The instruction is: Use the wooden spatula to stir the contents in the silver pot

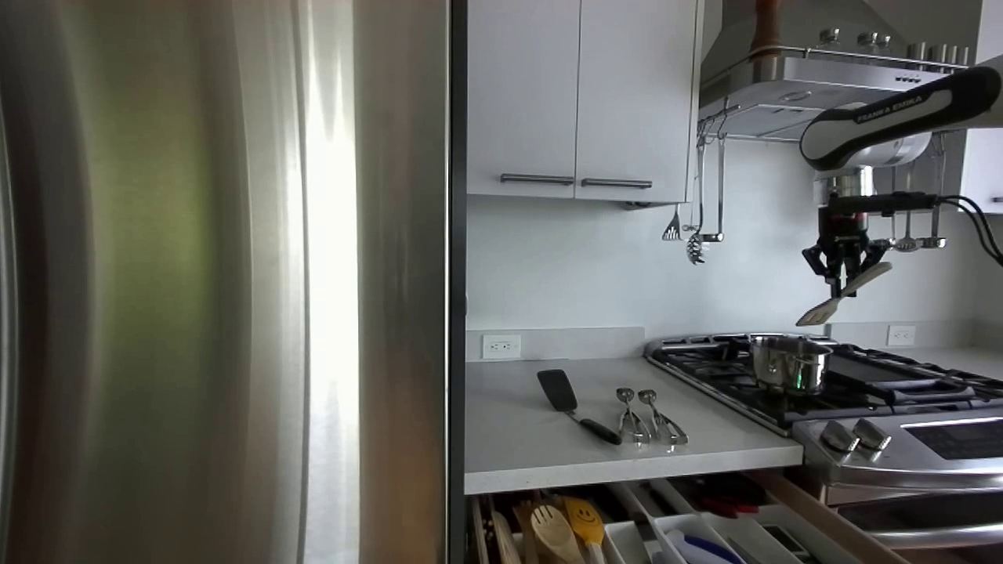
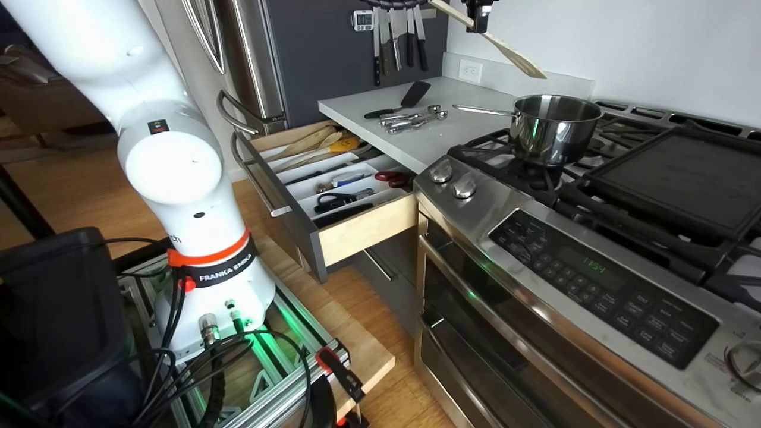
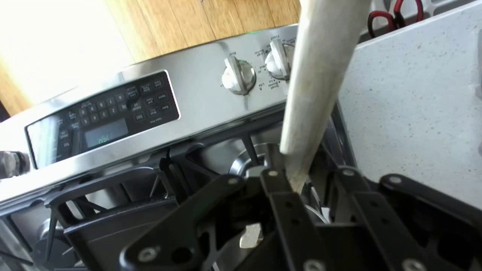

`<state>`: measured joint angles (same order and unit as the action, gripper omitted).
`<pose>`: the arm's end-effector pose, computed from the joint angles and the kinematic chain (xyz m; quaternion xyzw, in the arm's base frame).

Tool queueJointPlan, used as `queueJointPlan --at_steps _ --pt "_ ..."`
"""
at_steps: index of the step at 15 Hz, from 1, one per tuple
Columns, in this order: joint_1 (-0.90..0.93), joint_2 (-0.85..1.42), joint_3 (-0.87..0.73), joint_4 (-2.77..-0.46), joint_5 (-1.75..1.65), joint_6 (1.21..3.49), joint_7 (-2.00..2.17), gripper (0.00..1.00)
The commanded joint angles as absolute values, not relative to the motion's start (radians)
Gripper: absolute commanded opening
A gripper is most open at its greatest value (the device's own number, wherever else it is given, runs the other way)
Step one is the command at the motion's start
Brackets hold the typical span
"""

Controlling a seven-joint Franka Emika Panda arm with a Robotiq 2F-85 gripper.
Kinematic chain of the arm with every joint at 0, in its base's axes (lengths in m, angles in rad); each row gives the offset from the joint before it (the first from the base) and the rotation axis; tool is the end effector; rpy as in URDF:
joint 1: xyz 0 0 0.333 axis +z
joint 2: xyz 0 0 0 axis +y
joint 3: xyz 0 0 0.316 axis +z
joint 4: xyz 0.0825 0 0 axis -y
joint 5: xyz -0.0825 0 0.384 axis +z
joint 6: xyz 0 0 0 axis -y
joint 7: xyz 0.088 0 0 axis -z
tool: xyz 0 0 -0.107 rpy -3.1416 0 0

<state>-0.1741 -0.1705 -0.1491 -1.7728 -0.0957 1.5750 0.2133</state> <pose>0.4687 -0.1742 0.6186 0.9641 -0.2628 -0.0164 0.0344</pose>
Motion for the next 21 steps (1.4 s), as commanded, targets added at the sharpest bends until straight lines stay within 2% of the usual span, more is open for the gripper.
queueJointPlan --at_steps 1,9,21 --pt "-0.194 -0.047 -0.191 -1.619 -0.015 1.437 0.199 0.06" --pt "-0.269 0.199 -0.257 -1.353 0.204 1.303 0.149 0.06" --pt "-0.362 0.457 -0.228 -1.078 0.397 1.153 0.188 0.06"
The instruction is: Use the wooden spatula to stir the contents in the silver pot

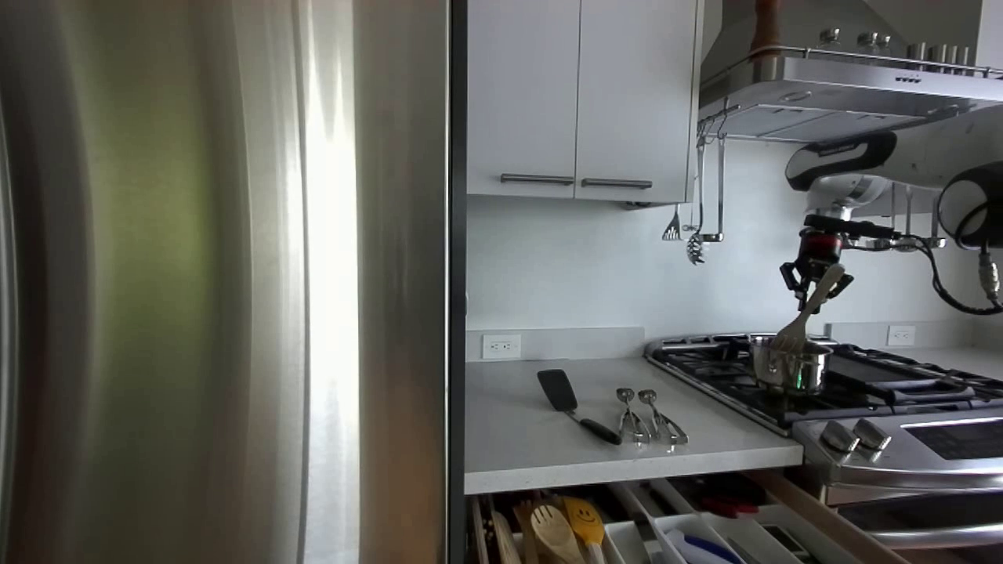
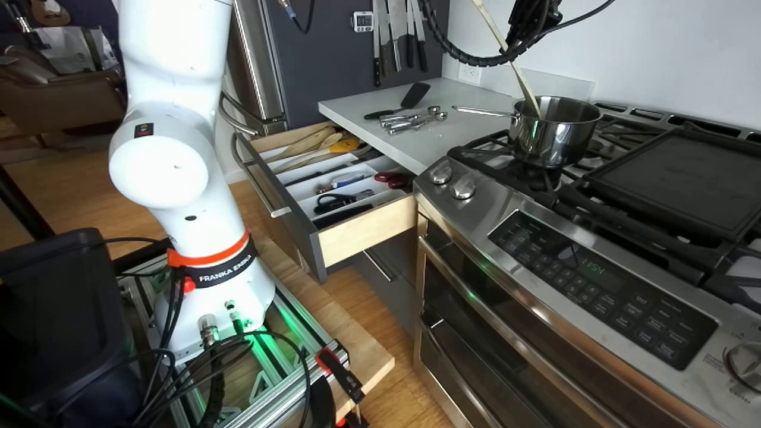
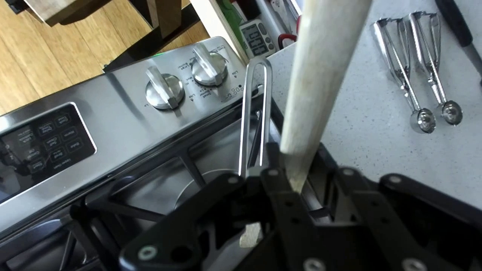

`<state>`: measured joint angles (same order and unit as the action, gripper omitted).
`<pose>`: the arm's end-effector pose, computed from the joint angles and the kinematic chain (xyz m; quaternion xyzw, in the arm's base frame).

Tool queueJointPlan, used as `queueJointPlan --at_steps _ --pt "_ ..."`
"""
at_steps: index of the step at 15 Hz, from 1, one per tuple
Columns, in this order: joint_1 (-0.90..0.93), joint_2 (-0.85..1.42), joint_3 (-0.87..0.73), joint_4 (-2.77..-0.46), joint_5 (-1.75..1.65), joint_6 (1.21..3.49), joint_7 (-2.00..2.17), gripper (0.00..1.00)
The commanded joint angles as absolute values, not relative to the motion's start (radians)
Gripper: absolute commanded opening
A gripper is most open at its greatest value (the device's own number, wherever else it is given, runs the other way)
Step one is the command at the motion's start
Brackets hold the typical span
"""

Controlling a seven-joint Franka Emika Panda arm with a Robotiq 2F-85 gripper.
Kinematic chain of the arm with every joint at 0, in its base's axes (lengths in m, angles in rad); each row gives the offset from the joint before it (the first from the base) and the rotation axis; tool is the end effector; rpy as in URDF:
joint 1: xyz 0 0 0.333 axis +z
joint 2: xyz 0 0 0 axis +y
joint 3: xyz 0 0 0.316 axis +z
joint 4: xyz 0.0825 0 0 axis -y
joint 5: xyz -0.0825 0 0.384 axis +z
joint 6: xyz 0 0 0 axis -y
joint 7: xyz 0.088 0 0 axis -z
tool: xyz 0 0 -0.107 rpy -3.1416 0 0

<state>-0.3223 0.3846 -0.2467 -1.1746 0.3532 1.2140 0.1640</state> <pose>0.5647 -0.2694 0.5610 -0.9246 0.3185 0.1376 0.1573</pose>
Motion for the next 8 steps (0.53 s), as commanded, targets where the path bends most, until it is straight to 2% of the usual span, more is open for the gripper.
queueJointPlan --at_steps 1,8 --pt "-0.367 0.471 -0.226 -1.065 0.402 1.148 0.194 0.06" --pt "-0.388 0.557 -0.22 -0.993 0.389 1.139 0.264 0.06"
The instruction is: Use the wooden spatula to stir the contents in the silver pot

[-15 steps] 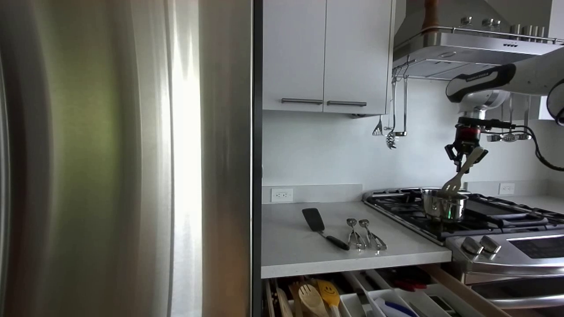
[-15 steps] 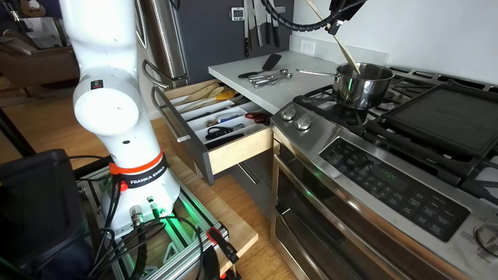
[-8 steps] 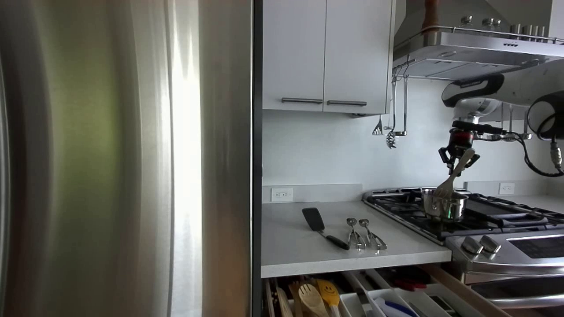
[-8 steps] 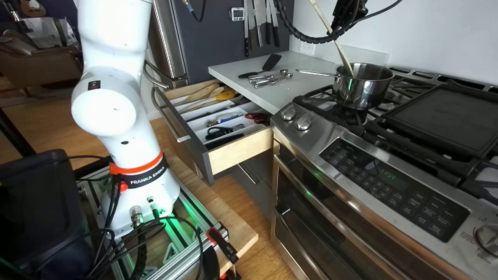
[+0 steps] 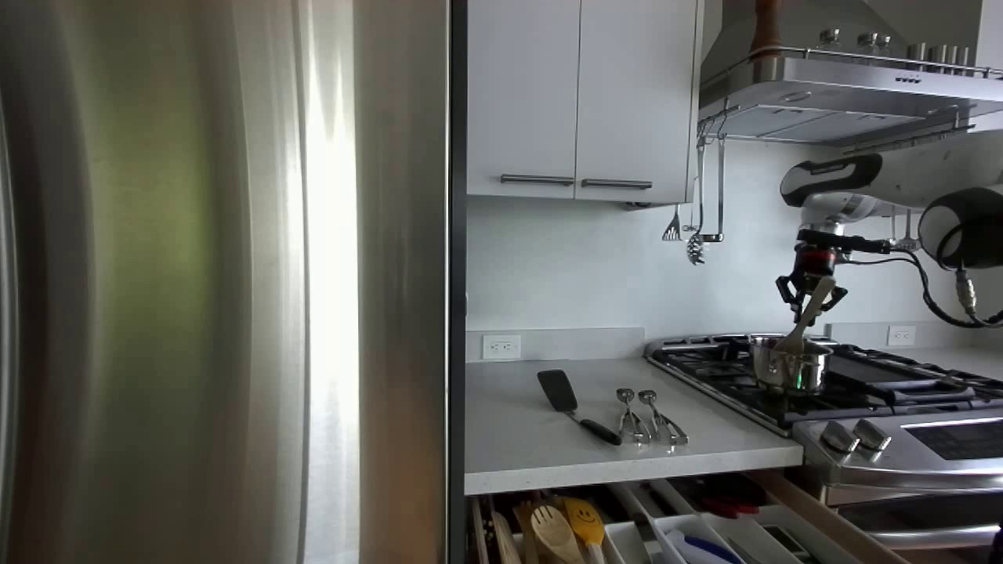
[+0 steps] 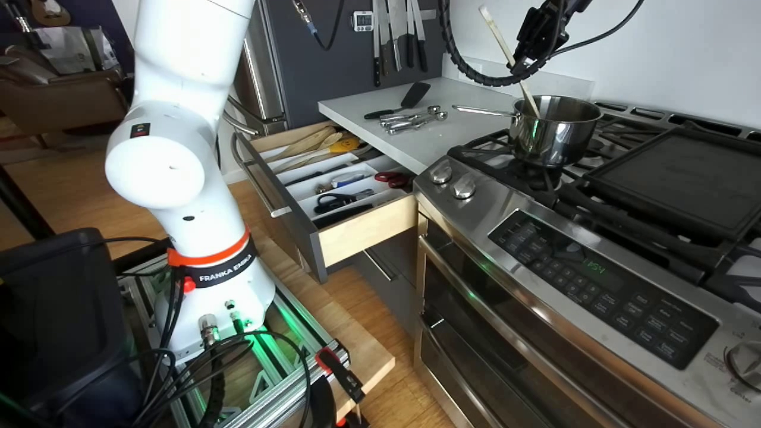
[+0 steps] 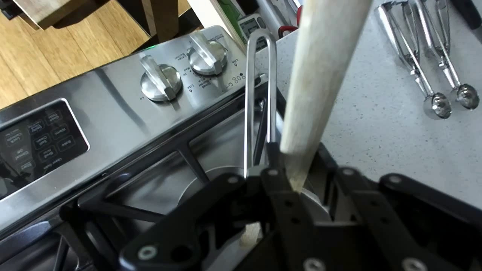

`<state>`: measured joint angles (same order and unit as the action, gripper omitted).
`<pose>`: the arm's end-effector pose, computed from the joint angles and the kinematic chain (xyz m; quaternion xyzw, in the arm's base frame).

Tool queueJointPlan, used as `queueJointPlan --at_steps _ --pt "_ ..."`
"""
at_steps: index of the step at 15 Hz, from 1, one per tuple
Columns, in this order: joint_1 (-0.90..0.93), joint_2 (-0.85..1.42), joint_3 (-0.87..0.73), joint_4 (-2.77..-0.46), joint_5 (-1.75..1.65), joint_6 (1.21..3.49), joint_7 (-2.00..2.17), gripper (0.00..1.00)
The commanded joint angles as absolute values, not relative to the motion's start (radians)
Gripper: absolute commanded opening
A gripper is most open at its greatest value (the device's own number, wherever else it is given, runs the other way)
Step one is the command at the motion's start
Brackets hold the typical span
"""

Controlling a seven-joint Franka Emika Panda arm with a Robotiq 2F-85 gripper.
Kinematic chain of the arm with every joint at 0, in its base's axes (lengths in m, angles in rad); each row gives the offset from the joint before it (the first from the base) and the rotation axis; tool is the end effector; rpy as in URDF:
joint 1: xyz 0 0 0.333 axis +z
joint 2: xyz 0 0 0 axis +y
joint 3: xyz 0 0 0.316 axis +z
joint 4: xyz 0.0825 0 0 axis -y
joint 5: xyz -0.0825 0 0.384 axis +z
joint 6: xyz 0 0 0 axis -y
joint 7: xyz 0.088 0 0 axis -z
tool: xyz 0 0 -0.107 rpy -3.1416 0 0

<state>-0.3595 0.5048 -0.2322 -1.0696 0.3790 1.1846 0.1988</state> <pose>0.5856 -0.2860 0.5285 -0.9134 0.3375 0.1597 0.1623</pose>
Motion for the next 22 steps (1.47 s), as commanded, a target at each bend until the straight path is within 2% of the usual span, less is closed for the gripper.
queueJointPlan --at_steps 1,9,14,22 --pt "-0.392 0.564 -0.221 -0.982 0.39 1.138 0.285 0.06" --pt "-0.396 0.591 -0.241 -0.935 0.397 1.202 0.377 0.06" --pt "-0.368 0.598 -0.244 -0.943 0.363 1.328 0.358 0.06" --pt "-0.384 0.593 -0.179 -0.948 0.403 1.202 0.261 0.06"
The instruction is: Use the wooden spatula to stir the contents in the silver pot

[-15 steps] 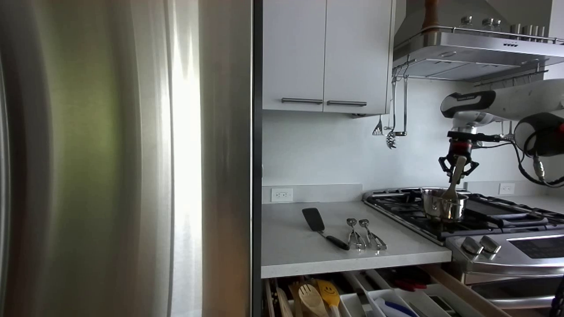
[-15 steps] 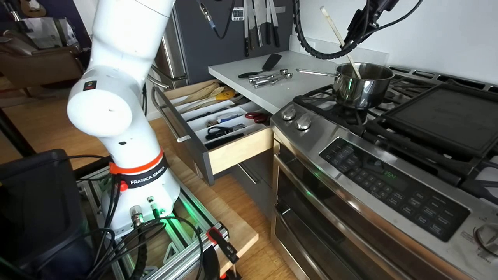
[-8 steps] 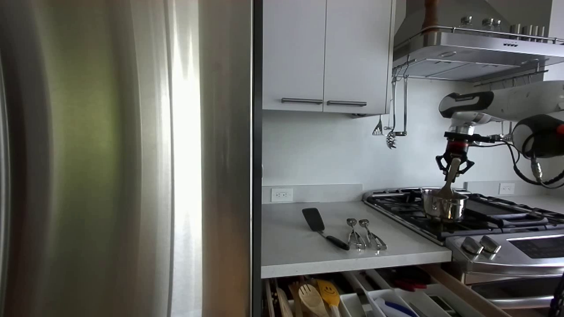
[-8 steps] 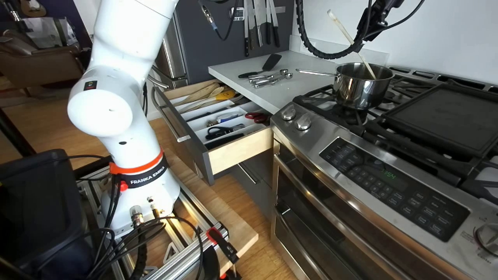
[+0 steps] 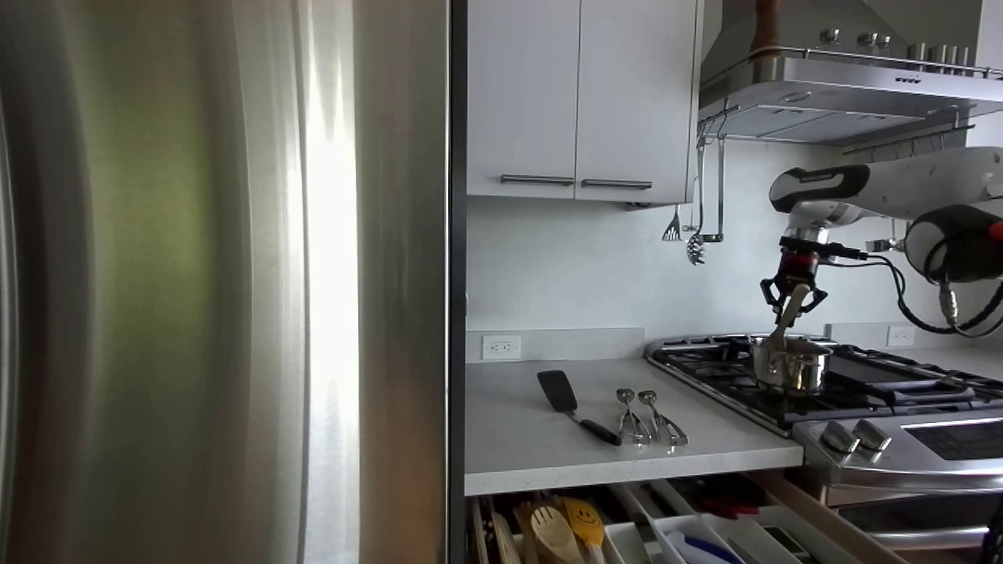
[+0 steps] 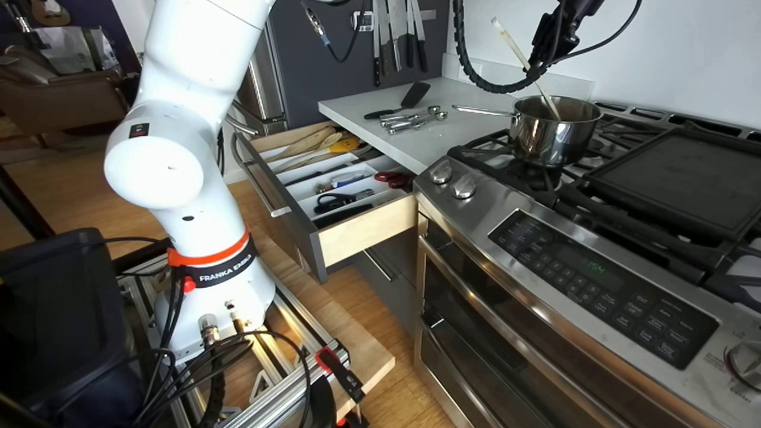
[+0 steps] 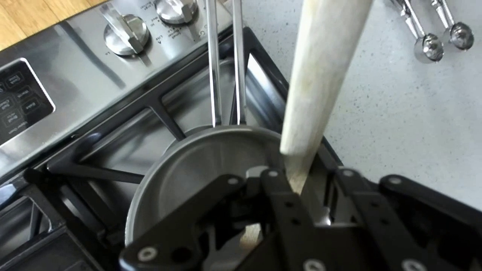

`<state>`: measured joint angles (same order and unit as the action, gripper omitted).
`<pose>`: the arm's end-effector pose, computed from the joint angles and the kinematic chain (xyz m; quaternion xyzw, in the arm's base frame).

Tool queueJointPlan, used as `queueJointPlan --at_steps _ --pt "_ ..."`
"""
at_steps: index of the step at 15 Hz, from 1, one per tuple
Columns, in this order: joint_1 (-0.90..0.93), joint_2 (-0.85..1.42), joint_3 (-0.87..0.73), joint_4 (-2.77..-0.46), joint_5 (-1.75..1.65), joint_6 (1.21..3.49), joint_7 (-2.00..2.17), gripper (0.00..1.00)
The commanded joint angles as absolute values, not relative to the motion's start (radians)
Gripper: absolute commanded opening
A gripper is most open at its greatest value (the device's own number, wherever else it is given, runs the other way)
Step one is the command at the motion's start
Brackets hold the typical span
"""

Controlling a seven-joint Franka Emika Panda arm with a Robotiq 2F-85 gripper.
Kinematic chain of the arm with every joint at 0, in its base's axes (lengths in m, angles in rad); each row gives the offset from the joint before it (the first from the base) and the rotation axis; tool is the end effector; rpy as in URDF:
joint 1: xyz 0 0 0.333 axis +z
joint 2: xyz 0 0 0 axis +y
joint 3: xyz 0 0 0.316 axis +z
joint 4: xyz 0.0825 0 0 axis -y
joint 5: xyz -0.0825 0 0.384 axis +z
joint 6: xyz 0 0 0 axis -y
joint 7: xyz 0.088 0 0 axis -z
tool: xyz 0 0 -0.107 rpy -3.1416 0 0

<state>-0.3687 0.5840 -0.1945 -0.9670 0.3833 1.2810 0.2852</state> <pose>0.6206 -0.2856 0.5236 -0.9105 0.3686 0.1116 0.1507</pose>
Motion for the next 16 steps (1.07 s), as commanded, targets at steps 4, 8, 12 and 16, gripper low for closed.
queueJointPlan --at_steps 4,8,12,16 --pt "-0.384 0.607 -0.185 -0.929 0.383 1.071 0.286 0.06" --pt "-0.409 0.629 -0.186 -0.889 0.384 0.956 0.331 0.06" --pt "-0.416 0.636 -0.208 -0.872 0.384 0.981 0.385 0.06" --pt "-0.416 0.64 -0.224 -0.862 0.382 1.049 0.41 0.06"
